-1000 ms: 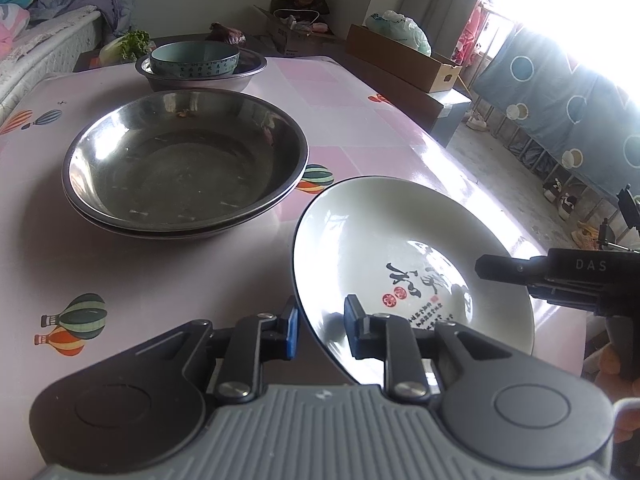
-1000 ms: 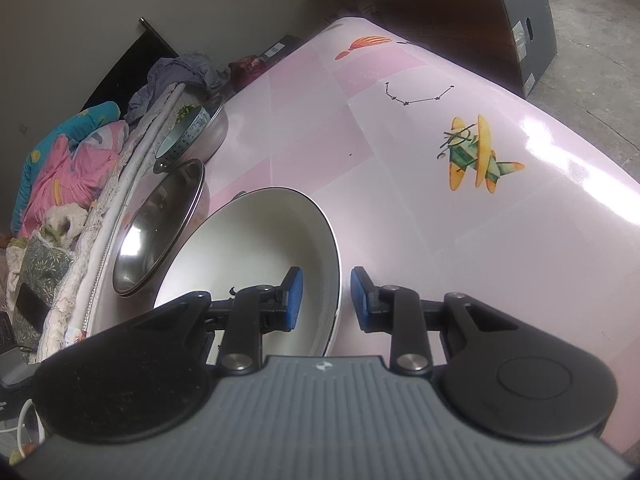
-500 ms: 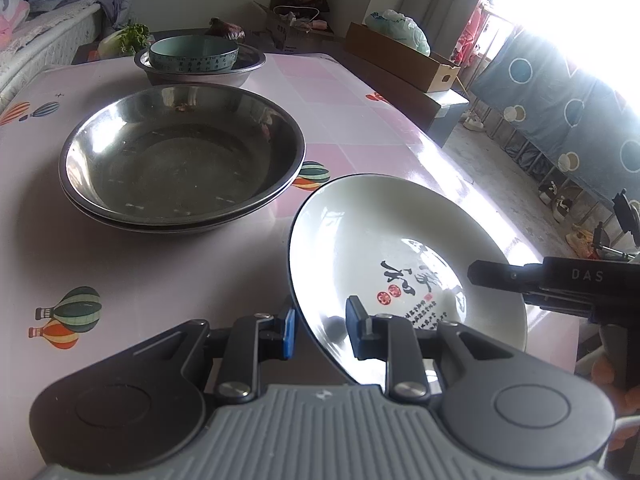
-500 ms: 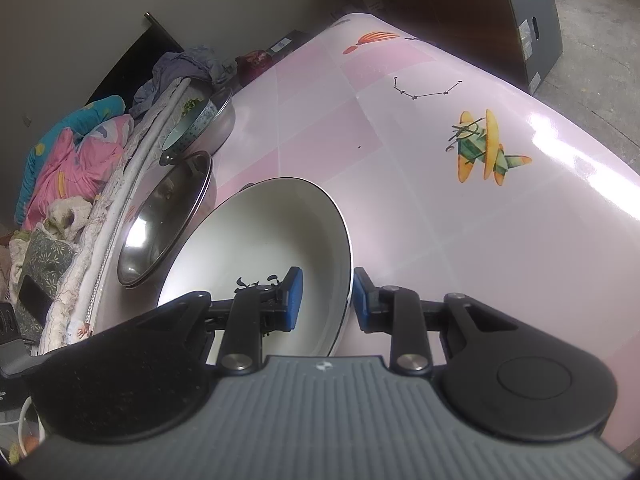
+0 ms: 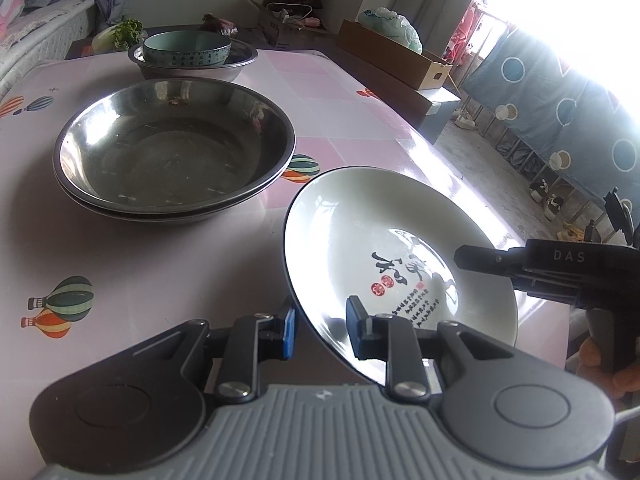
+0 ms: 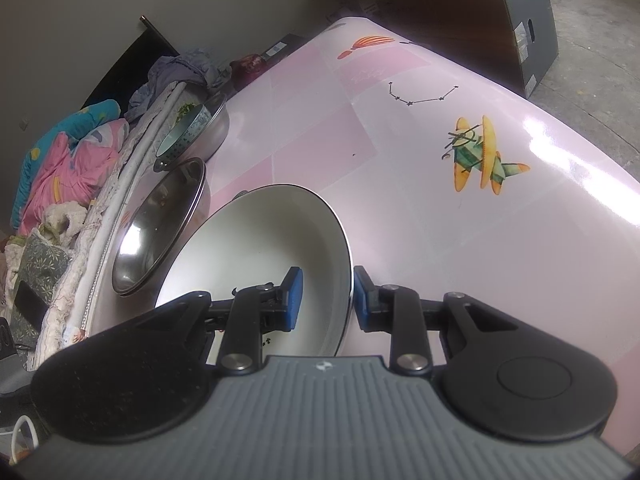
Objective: Organize plates and bowls
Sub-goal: 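Carry the white printed plate with both tools over the stacked stainless bowls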
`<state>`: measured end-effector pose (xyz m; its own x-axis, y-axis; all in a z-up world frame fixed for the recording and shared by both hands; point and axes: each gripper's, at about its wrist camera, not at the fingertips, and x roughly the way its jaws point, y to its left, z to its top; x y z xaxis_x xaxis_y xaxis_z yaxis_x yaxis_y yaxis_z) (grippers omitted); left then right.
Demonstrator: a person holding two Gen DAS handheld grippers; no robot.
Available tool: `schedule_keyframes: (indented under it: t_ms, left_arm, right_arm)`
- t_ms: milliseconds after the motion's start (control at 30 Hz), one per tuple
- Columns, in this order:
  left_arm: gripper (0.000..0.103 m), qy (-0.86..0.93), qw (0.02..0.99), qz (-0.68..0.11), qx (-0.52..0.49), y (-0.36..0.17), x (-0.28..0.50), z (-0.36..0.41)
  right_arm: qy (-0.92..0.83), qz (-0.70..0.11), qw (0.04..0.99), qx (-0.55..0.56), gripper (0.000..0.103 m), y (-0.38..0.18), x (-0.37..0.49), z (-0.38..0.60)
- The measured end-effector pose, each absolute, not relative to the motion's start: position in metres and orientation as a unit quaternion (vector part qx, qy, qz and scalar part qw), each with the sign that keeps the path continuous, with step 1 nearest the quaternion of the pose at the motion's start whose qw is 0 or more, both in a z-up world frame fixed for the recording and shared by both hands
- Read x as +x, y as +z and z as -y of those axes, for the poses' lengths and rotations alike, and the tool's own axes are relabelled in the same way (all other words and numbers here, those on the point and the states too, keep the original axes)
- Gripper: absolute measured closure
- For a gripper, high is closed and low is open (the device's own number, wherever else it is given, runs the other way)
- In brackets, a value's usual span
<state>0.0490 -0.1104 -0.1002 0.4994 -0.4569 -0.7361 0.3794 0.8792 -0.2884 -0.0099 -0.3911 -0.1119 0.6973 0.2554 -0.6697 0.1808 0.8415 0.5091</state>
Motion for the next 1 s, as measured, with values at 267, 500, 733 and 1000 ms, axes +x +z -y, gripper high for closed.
schedule_keyframes:
  t_ms: [267, 500, 733, 1000]
  left_arm:
    - [0.077, -0.243, 0.865, -0.436, -0.045, -0.101, 0.049, 0.110]
    - [0.077, -0.241, 0.867, -0.434, -0.044, -0.101, 0.049, 0.110]
    - [0.077, -0.236, 0.871, -0.430, -0.039, -0.101, 0.055, 0.113]
    - [0.078, -0.231, 0.874, -0.426, -0.038, -0.101, 0.059, 0.115]
  right_arm:
    - [0.018, -0.386, 0.878, 0.281, 0.077, -0.113, -0.012, 0.390]
    - [0.018, -0.386, 0.879, 0.280, 0.077, -0.113, -0.012, 0.390]
    - [0.018, -0.386, 0.879, 0.280, 0.077, -0.113, -0.012, 0.390]
    - [0.018, -0.386, 0.879, 0.281, 0.078, -0.113, -0.012, 0.390]
